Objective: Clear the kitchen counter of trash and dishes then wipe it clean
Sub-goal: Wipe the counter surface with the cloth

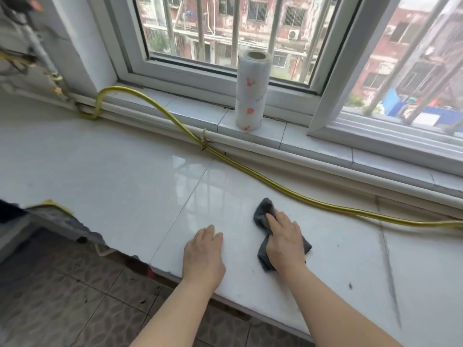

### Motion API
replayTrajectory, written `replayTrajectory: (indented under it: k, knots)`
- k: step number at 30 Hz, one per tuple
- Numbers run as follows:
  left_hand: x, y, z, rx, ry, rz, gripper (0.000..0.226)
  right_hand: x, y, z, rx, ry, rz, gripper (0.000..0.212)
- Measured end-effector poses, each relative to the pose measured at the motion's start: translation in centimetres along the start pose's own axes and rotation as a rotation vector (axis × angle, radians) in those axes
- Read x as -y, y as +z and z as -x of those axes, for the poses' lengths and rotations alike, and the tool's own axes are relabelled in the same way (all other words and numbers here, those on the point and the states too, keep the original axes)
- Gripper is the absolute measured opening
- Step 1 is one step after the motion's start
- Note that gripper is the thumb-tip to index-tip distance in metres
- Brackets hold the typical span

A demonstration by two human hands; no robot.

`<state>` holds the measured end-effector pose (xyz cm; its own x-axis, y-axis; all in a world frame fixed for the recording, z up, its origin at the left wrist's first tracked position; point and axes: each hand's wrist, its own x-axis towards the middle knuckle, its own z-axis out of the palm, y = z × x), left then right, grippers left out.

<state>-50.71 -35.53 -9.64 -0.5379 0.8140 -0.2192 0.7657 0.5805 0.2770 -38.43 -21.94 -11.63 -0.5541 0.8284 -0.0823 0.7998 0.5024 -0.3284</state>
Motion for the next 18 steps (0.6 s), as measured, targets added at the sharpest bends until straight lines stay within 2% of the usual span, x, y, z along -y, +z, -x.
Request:
replayTrajectory:
  k: [3, 5, 9, 12, 14, 16, 18]
  knots:
    - [0.6, -0.2, -0.4, -0.028, 0.016, 0.046, 0.057, -1.0, -0.5, -0.3, -0.086, 0.196, 0.003, 0.055]
    - [0.9, -0.1, -0.4, -0.050, 0.003, 0.121, 0.055, -0.1, 0.0, -0.7, -0.080, 0.201, 0.040, 0.054]
    - [2.6, -0.1, 0.1, -0.164, -0.141, 0.258, 0.049, 4.7, 2.1, -1.6, 0.038, -0.054, 0.039, 0.056]
    - [4.5, -0.1, 1.5, -0.271, -0.270, 0.231, 0.048, 8.9, 4.0, -0.4, 0.129, -0.337, 0.059, 0.058]
    - [5.1, 0.0, 2.4, -0.313, -0.345, 0.232, 0.049, 10.2, 4.8, 1.2, 0.170, -0.485, 0.056, 0.068]
    - [4.8, 0.3, 3.5, -0.334, -0.408, 0.248, 0.050, 10.0, 5.0, 2.8, 0.190, -0.561, 0.047, 0.070]
    - [4.0, 1.0, 4.5, -0.333, -0.440, 0.277, 0.048, 8.8, 4.8, 4.1, 0.150, -0.597, 0.066, 0.060]
